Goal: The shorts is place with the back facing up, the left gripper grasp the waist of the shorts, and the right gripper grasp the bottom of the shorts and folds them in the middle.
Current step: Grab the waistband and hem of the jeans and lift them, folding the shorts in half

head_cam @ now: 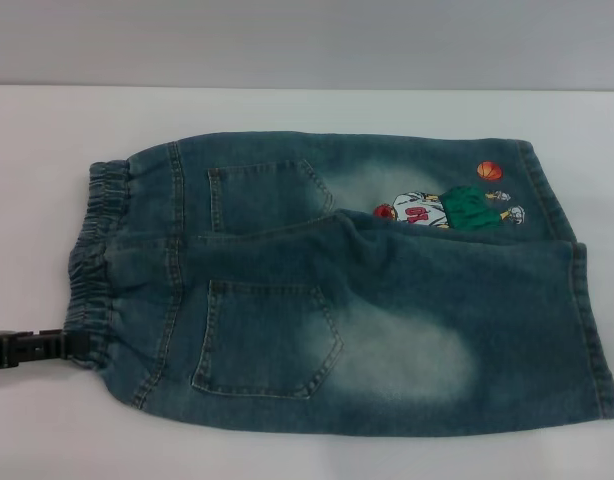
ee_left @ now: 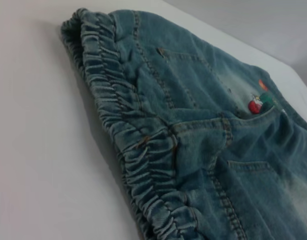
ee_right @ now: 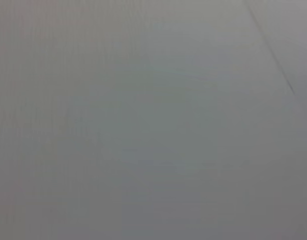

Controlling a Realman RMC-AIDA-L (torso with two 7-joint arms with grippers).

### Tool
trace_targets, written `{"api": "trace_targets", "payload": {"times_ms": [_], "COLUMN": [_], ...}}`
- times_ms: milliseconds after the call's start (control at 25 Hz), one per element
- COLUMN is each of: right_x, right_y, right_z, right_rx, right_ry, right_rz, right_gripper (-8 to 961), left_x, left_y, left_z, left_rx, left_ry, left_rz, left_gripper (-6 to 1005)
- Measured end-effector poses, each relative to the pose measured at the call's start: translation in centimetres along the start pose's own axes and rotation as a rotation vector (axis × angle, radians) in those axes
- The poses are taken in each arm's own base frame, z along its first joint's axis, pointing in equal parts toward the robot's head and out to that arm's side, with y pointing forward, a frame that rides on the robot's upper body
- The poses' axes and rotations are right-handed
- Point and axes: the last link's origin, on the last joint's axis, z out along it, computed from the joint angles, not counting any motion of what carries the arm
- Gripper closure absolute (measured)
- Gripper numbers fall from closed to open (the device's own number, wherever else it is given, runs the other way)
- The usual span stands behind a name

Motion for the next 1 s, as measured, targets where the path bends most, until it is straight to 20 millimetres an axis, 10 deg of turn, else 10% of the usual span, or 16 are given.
{"api": "trace_targets", "payload": {"times_ms": [1000], "right_x": [0.08], "right_y": [-0.05], "right_z": [0.24], "right_rx": [0.006], "right_ry": [0.005], "right_rz": [0.002], "right_gripper": [484], "left_x": [0.87], "left_y": [-0.73], "left_z": [0.12], "left_rx": [0.056], "left_ry": [0.021], "left_rz": [-0.052], "left_gripper": [287]}}
